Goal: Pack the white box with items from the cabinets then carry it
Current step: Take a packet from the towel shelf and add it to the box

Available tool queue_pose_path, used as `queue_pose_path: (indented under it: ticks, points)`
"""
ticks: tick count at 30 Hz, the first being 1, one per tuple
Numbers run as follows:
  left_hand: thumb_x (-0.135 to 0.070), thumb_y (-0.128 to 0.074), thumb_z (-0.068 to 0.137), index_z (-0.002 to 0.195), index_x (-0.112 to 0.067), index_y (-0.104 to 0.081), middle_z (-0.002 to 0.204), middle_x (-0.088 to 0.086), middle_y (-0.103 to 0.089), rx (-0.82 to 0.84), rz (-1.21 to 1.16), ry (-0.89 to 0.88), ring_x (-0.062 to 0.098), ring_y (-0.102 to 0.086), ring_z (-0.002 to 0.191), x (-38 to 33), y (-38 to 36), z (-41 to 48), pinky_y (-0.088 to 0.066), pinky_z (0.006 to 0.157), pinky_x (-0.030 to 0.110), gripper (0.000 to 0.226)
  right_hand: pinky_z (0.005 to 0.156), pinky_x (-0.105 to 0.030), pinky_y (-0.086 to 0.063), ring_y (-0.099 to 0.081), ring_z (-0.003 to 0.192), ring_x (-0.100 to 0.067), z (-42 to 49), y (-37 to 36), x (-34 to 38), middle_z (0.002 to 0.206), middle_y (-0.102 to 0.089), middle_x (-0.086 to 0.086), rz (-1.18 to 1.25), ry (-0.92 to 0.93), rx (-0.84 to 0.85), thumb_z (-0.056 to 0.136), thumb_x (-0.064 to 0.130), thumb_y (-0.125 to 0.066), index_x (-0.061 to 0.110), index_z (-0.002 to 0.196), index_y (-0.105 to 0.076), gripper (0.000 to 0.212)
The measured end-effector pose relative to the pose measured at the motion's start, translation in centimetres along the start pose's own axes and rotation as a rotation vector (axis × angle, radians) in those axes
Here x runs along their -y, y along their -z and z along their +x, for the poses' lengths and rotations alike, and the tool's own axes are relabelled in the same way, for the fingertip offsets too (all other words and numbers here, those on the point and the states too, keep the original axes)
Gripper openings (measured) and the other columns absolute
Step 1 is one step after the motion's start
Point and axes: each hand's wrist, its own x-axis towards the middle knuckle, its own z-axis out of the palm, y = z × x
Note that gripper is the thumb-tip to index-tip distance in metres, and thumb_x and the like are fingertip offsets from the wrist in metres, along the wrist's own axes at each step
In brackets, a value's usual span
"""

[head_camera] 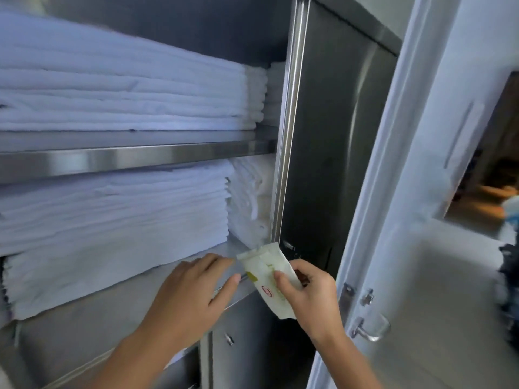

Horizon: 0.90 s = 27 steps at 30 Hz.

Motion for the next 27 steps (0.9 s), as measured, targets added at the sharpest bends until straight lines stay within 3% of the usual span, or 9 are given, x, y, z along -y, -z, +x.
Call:
queue_pose_path:
  ticks: [5,11,14,17,20,22,24,27]
  points:
    - [-0.058,-0.029,0.095,0.115,-0.034,-0.061,0.108,-0.020,-0.064,-0.012,-0.021,-0.076,0.015,-0.062,0.086,-5.0,-0.1,0.9,-0.040,0.072,0.025,0.045,0.061,-0.032,-0.062,-0.073,0.081,-0.006,-1.6,5.0,-0.2,0.086,-0.075,0.017,0.021,-0.010,-0.097,0.088,0.035,-0.077,0.039,0.087,-0.073,0.006]
    - [-0.062,-0.027,0.097,0.125,-0.036,-0.058,0.119,-0.023,-0.060,0.057,-0.100,-0.145,0.010,-0.059,0.099,-13.1,-2.8,0.8,-0.041,0.082,0.023,0.049,0.057,-0.027,-0.058,-0.071,0.076,-0.008,-4.5,13.3,-1.9,0.079,-0.073,0.013,0.003,-0.035,-0.197,0.085,0.037,-0.074,0.033,0.081,-0.072,0.007]
    - [-0.058,-0.030,0.098,0.121,-0.033,-0.060,0.116,-0.022,-0.060,0.084,-0.122,-0.228,0.007,-0.059,0.096,-18.2,-4.7,0.7,-0.041,0.079,0.022,0.045,0.055,-0.027,-0.056,-0.069,0.067,-0.010,-6.9,18.8,-3.1,0.074,-0.073,0.011,-0.010,-0.066,-0.262,0.082,0.041,-0.071,0.033,0.080,-0.072,0.009]
    - [-0.058,-0.027,0.099,0.122,-0.034,-0.058,0.114,-0.023,-0.060,0.115,-0.175,-0.313,0.005,-0.057,0.092,-23.9,-6.8,0.6,-0.040,0.079,0.022,0.045,0.051,-0.023,-0.048,-0.061,0.057,-0.008,-9.5,24.8,-4.6,0.066,-0.069,0.010,-0.070,-0.087,-0.364,0.084,0.033,-0.075,0.033,0.077,-0.070,0.009]
    - [-0.058,-0.027,0.099,0.129,-0.033,-0.055,0.122,-0.022,-0.059,0.181,-0.245,-0.422,0.008,-0.058,0.097,-29.8,-9.0,0.8,-0.045,0.087,0.027,0.048,0.050,-0.025,-0.045,-0.059,0.058,-0.015,-12.4,30.7,-5.6,0.063,-0.066,0.006,-0.118,-0.132,-0.483,0.084,0.031,-0.075,0.028,0.073,-0.067,0.014]
    - [-0.059,-0.026,0.099,0.125,-0.034,-0.057,0.120,-0.022,-0.060,0.191,-0.246,-0.501,0.010,-0.061,0.095,-34.0,-10.0,1.0,-0.047,0.079,0.026,0.048,0.054,-0.020,-0.047,-0.063,0.060,-0.007,-14.5,34.4,-6.0,0.066,-0.070,0.010,-0.145,-0.166,-0.565,0.085,0.031,-0.075,0.032,0.075,-0.069,0.011]
    - [-0.058,-0.028,0.096,0.117,-0.033,-0.063,0.112,-0.022,-0.064,0.185,-0.257,-0.572,0.011,-0.064,0.088,-38.2,-10.6,1.3,-0.041,0.065,0.018,0.048,0.059,-0.029,-0.055,-0.069,0.067,-0.009,-16.7,37.9,-6.3,0.072,-0.073,0.011,-0.185,-0.209,-0.644,0.086,0.029,-0.075,0.034,0.079,-0.071,0.009]
    - [-0.063,-0.023,0.093,0.121,-0.032,-0.061,0.119,-0.020,-0.062,0.270,-0.414,-0.700,0.018,-0.063,0.097,-44.0,-12.8,1.9,-0.048,0.079,0.032,0.057,0.065,-0.039,-0.061,-0.073,0.071,-0.008,-20.2,42.5,-6.6,0.076,-0.076,0.012,-0.241,-0.278,-0.792,0.087,0.029,-0.076,0.035,0.084,-0.073,0.007]
